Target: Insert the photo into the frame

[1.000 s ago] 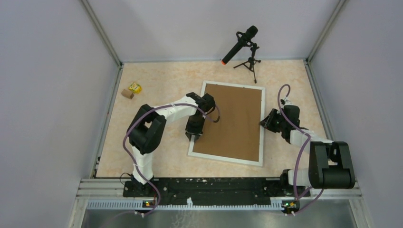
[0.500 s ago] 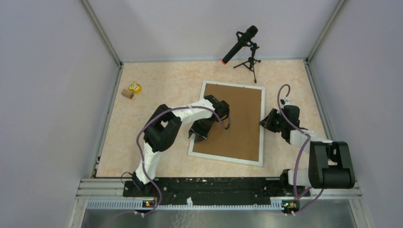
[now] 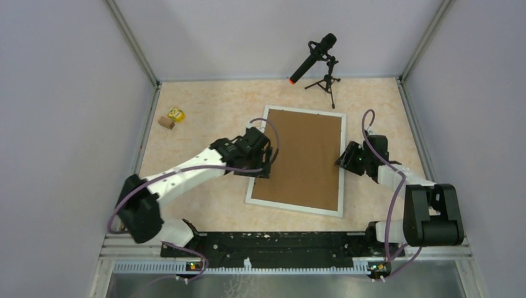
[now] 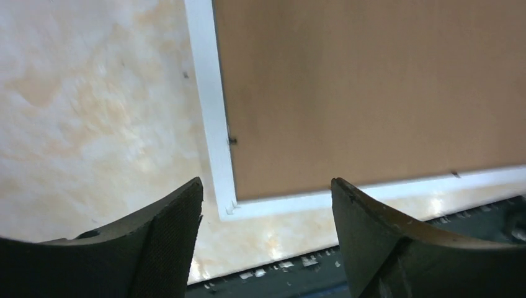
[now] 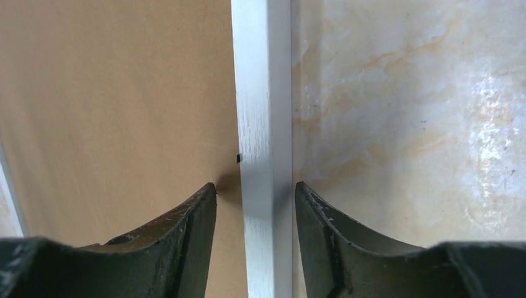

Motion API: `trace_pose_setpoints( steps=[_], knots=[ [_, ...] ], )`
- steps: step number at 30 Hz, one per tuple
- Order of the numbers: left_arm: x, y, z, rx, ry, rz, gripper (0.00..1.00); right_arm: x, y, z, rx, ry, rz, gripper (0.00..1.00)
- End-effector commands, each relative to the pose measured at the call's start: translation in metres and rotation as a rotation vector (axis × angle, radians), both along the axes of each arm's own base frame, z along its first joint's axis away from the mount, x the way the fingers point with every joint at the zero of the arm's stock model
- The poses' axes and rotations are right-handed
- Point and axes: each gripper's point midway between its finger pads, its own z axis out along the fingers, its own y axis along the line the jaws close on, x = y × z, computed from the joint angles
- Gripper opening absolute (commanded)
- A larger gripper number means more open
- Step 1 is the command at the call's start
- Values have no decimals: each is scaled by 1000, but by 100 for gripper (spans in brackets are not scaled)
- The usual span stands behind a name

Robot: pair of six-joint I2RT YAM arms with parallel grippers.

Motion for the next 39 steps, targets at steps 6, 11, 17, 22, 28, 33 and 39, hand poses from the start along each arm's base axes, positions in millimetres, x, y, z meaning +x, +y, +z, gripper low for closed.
trace_pose_setpoints(
  steps=[6, 11, 17, 22, 28, 33, 39],
  knots=[
    [-93, -28, 0, -715, 310, 378, 80, -21, -5, -4, -184, 169, -78, 39],
    [-96, -27, -18, -712, 360, 507, 75, -32, -8, 0, -224, 171, -132, 21],
    [-72, -23, -54, -630, 311, 603, 67, -64, 6, -5, -147, 187, -179, 8],
    [-30, 20, -72, -515, 189, 680, 64, -89, 17, -8, -66, 187, -188, 6],
    [39, 80, -65, -437, -6, 702, 67, -119, 69, 3, 132, 167, -35, 13],
    [71, 87, -50, -377, -141, 643, 77, -115, 99, 65, 136, 63, 173, 54],
    [66, 104, -27, -342, -240, 613, 91, -44, 61, 128, -296, -117, 204, 99]
  ],
)
